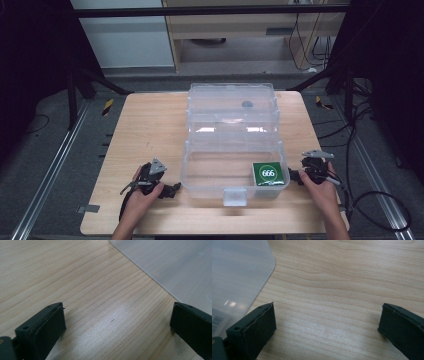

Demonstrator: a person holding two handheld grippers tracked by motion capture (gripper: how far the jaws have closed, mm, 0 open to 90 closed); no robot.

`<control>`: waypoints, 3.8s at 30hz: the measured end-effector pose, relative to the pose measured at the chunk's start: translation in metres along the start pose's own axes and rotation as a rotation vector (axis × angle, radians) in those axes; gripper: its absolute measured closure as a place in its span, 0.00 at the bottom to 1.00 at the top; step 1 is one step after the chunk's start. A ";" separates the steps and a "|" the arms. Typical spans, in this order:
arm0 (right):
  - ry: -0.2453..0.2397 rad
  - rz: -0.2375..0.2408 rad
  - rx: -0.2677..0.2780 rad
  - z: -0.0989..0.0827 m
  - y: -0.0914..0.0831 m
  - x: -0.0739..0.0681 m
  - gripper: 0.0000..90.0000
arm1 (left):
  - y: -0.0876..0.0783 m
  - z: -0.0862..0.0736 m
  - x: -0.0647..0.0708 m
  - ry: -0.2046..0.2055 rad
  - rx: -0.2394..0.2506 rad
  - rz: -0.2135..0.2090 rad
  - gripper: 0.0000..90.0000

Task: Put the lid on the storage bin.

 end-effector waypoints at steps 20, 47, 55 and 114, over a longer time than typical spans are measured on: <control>-0.319 -0.115 0.060 0.004 -0.044 -0.011 0.14 | -0.055 0.000 -0.044 -0.006 0.076 0.090 0.04; -0.848 0.005 -0.089 0.186 -0.128 -0.082 0.49 | -0.102 0.092 0.026 0.240 -0.026 -0.067 0.04; -0.983 0.110 -0.127 0.202 -0.122 -0.112 0.57 | -0.114 0.116 0.043 0.327 -0.067 -0.095 0.10; -1.223 0.208 -0.330 0.213 -0.049 -0.125 0.89 | -0.048 0.091 0.124 0.670 -0.405 -0.348 0.59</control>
Point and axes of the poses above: each handheld gripper's, and its own axes: y roughly forward along the jaws, z roughly out of its top, x roughly to its right, the point moved 8 cm from there along y, roughly forward along the jaws, and after that the axes turned 1 degree about z, right-handed, at the moved point
